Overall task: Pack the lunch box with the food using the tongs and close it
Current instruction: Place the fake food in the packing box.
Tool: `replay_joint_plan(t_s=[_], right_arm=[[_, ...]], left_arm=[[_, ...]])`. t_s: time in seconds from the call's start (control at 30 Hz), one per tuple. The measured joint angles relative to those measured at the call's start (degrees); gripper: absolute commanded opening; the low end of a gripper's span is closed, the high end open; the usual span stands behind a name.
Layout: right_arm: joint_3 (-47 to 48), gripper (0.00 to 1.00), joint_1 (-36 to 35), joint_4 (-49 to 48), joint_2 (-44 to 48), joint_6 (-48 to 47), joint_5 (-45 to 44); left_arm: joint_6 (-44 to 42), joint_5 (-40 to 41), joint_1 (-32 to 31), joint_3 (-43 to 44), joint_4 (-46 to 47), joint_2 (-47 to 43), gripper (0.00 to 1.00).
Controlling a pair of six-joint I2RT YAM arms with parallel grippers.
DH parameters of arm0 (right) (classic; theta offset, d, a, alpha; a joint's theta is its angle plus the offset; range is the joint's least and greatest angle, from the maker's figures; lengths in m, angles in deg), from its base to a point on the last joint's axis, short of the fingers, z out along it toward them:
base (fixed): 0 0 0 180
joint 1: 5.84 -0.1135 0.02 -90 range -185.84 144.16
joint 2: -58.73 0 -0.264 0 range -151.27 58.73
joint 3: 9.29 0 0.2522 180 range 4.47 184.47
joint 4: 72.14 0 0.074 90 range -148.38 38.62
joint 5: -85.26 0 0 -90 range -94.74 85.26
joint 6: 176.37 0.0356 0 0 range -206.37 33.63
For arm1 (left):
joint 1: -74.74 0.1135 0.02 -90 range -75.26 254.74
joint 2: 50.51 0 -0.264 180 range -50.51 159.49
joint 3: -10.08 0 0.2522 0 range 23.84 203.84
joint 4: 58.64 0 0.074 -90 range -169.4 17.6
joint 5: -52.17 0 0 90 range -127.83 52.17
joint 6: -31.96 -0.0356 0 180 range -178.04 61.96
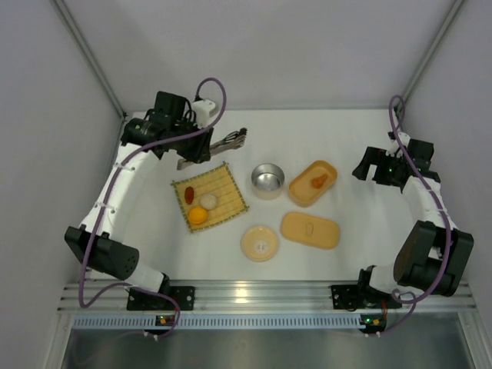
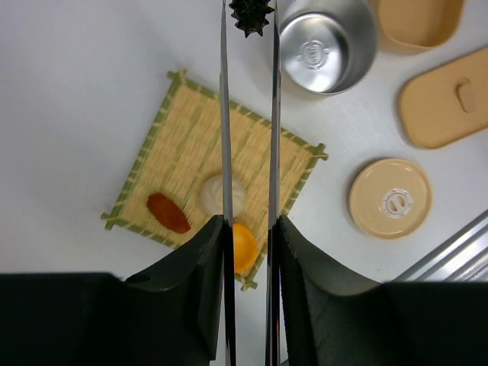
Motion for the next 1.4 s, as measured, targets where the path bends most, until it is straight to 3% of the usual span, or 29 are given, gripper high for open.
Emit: replay_joint_plan(t_s=[0.2, 0.6, 1.4], right_arm=[[0.0, 0.99, 0.0, 0.0, 0.0, -0.02, -0.02], [-0.02, 0.99, 0.0, 0.0, 0.02, -0.02, -0.15], [0.0, 0.99, 0.0, 0.02, 0.02, -0.02, -0.48]], left_arm=[[-0.26, -2.71, -11.32, 5.33, -0.35, 5.53, 0.17], [-0.31, -3.85, -24.26, 11.76, -0.46, 20.35, 0.16], [0.02, -3.41, -26.25, 13.44, -0.31, 27.8, 0.24]])
